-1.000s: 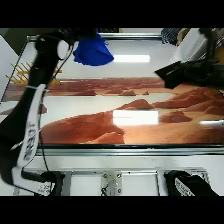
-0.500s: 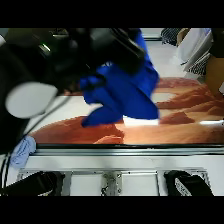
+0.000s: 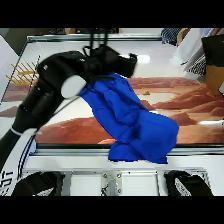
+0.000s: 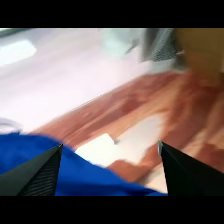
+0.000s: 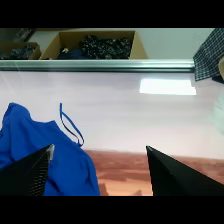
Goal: Fold the clothes and pants, and hang the long-sleeved shirts on hangers.
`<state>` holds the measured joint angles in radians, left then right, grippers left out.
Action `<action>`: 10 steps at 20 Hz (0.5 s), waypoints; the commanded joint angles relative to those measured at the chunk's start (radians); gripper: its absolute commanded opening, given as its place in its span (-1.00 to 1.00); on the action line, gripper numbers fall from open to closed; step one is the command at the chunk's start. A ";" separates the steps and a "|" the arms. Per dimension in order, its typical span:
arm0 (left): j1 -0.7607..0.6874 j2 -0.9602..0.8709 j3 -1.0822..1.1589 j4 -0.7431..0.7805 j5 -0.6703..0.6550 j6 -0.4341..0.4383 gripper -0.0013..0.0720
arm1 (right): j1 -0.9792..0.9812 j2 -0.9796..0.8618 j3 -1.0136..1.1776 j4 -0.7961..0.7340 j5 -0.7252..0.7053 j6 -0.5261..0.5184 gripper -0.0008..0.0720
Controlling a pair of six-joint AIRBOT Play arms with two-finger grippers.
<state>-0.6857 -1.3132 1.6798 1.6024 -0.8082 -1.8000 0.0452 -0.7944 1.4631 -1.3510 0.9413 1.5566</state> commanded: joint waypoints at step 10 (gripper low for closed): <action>0.663 -0.111 -0.610 -0.583 -0.053 0.044 0.81 | 0.000 -0.018 -0.161 0.039 0.253 0.004 0.84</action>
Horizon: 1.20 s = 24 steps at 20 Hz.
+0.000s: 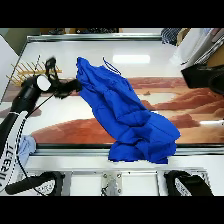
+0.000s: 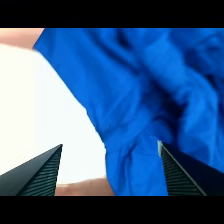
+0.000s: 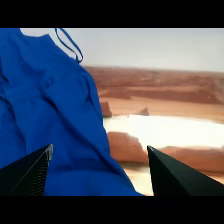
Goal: Fold the clothes and pants, and hang the long-sleeved shirts on hangers.
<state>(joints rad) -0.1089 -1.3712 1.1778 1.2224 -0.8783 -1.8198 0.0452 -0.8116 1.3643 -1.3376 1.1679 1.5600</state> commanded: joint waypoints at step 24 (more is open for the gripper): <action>-0.066 -0.463 0.240 -0.246 -0.130 0.123 -0.94 | -0.518 -0.033 -0.812 0.085 0.020 -0.022 0.85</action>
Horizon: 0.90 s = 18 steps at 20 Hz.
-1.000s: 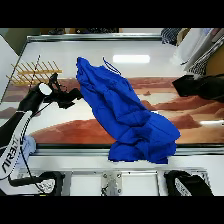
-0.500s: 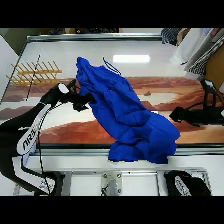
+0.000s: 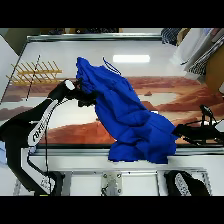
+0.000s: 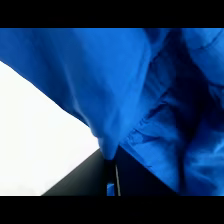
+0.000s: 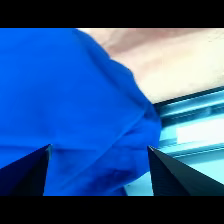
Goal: Fold the clothes and pants, and hang the long-sleeved shirts on hangers.
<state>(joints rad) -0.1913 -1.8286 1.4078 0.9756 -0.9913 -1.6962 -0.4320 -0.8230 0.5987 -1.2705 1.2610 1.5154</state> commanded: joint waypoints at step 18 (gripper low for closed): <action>0.125 0.921 0.010 0.004 0.052 0.208 -0.94 | 0.109 -0.133 0.848 0.284 -0.146 -0.085 -0.96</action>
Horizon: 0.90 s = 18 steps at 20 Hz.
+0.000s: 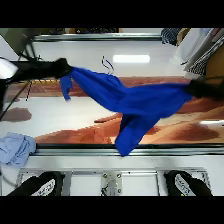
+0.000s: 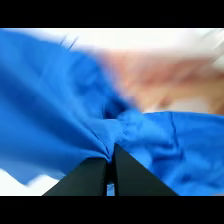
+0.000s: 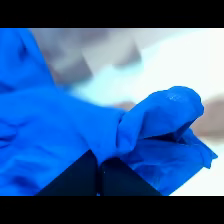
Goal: Fold the clothes and pants, and hang the long-sleeved shirts on hangers.
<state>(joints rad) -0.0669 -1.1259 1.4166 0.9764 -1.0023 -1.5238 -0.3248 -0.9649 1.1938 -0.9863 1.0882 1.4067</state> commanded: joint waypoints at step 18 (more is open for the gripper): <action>0.000 0.479 0.001 0.019 0.054 -0.037 -0.94 | 0.003 0.237 0.344 -0.091 -0.044 0.236 -0.96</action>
<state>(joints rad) -0.0669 -0.5793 1.4178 0.9932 -0.8436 -1.5410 -0.3229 -0.7090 1.5372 -1.0550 1.0164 1.5795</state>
